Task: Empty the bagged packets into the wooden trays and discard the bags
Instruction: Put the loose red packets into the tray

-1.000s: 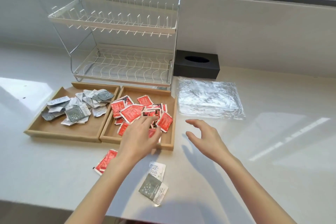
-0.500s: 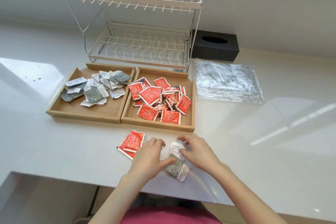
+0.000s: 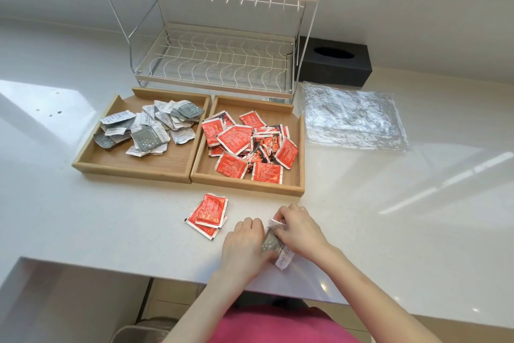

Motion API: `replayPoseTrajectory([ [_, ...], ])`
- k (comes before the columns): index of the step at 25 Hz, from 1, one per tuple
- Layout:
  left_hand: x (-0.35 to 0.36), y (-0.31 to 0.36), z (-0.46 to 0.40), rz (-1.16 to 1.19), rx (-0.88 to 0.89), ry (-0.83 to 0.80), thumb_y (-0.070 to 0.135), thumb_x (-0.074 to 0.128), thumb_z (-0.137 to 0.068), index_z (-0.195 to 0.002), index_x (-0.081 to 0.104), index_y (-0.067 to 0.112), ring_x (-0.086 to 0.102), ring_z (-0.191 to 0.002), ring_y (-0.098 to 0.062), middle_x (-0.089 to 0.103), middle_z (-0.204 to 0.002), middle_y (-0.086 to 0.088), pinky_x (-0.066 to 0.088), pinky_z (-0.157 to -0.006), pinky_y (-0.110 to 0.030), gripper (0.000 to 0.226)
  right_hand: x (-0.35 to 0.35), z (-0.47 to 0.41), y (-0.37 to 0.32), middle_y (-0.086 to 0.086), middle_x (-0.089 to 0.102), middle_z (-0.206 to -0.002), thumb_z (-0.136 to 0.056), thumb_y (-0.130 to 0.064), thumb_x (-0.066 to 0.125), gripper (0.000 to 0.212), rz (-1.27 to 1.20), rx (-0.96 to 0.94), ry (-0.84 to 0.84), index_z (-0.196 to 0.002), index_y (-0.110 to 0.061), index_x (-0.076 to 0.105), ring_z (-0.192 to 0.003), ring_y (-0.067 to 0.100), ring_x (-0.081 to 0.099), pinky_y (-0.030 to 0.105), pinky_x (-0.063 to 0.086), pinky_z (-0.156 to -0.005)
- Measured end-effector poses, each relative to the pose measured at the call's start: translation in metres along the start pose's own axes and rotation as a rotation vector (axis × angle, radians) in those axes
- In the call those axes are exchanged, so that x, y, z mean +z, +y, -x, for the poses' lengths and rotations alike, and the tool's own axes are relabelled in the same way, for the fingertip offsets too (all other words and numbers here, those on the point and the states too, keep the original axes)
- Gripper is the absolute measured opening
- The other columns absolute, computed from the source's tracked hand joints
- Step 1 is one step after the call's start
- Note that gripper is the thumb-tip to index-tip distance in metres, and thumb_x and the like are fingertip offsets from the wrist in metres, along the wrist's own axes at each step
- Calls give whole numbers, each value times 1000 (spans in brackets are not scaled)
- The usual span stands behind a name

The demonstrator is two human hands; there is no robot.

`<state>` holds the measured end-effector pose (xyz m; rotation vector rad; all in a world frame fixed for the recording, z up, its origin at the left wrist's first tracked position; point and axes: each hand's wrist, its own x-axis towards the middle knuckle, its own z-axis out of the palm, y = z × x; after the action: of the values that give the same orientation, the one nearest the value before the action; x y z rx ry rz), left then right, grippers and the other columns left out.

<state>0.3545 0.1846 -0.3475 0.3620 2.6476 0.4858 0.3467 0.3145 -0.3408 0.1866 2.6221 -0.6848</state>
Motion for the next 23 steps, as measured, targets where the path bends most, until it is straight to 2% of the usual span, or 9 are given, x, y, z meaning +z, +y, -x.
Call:
replayPoseTrajectory([
  [6, -7, -12, -5, 234, -24, -14, 30, 62, -73, -80, 36, 21, 53, -87, -22, 57, -88, -3, 29, -60, -28, 29, -6, 7, -3, -1, 61, -85, -77, -17, 61, 7, -277, 48, 42, -79, -22, 56, -80, 17, 54, 25, 38, -66],
  [9, -18, -24, -10, 471, -45, -37, 22, 66, -73, -80, 41, 21, 50, -67, -14, 56, -75, 2, 30, -52, -21, 26, -13, 9, -9, -5, 62, -78, -78, -18, 63, 6, -499, 58, 21, -80, -23, 60, -70, 10, 54, 16, 39, -58],
  [11, -28, -33, -11, 609, -59, -14, 18, 67, -74, -82, 47, 22, 52, -65, -7, 59, -78, 5, 37, -53, -11, 22, -18, 9, -15, -3, 64, -80, -83, -18, 60, 5, -617, 37, 17, -87, -20, 62, -67, 9, 54, 14, 41, -54],
  [12, -34, -38, -11, 671, -65, 6, 16, 67, -75, -85, 50, 21, 56, -70, -9, 64, -84, 2, 41, -58, -10, 20, -21, 8, -19, -3, 65, -80, -85, -17, 57, 7, -651, 23, 23, -89, -19, 62, -66, 8, 55, 14, 42, -52],
  [13, -40, -43, -11, 732, -72, 30, 15, 67, -76, -87, 53, 20, 61, -77, -15, 67, -90, -2, 47, -68, -20, 19, -23, 6, -24, -4, 65, -80, -86, -15, 55, 8, -676, 10, 34, -91, -18, 61, -66, 7, 55, 15, 42, -52],
  [15, -55, -53, -12, 838, -74, 92, 15, 66, -77, -89, 57, 19, 65, -84, -26, 70, -94, -8, 51, -77, -39, 16, -28, 0, -35, -6, 64, -79, -87, -13, 53, 10, -724, -14, 63, -91, -18, 60, -66, 6, 55, 16, 44, -54],
  [17, -71, -65, -16, 887, -67, 163, 15, 63, -80, -90, 58, 23, 66, -85, -28, 71, -94, -8, 51, -80, -44, 14, -31, -9, -49, -5, 61, -76, -88, -11, 52, 8, -766, -33, 100, -90, -15, 59, -65, 6, 54, 17, 48, -57],
  [20, -95, -89, -24, 932, -82, 242, 10, 55, -86, -93, 58, 24, 63, -83, -23, 68, -94, -6, 51, -80, -41, 16, -32, -24, -72, -5, 61, -75, -89, -10, 52, 9, -814, -51, 140, -88, -17, 58, -65, 6, 56, 22, 50, -63],
  [23, -117, -120, -34, 849, -105, 341, 13, 52, -88, -94, 59, 18, 56, -74, -15, 63, -85, 0, 45, -71, -25, 10, -31, -46, -98, -6, 61, -75, -87, -11, 53, 10, -770, -71, 158, -85, -19, 57, -70, 11, 57, 33, 48, -73],
])
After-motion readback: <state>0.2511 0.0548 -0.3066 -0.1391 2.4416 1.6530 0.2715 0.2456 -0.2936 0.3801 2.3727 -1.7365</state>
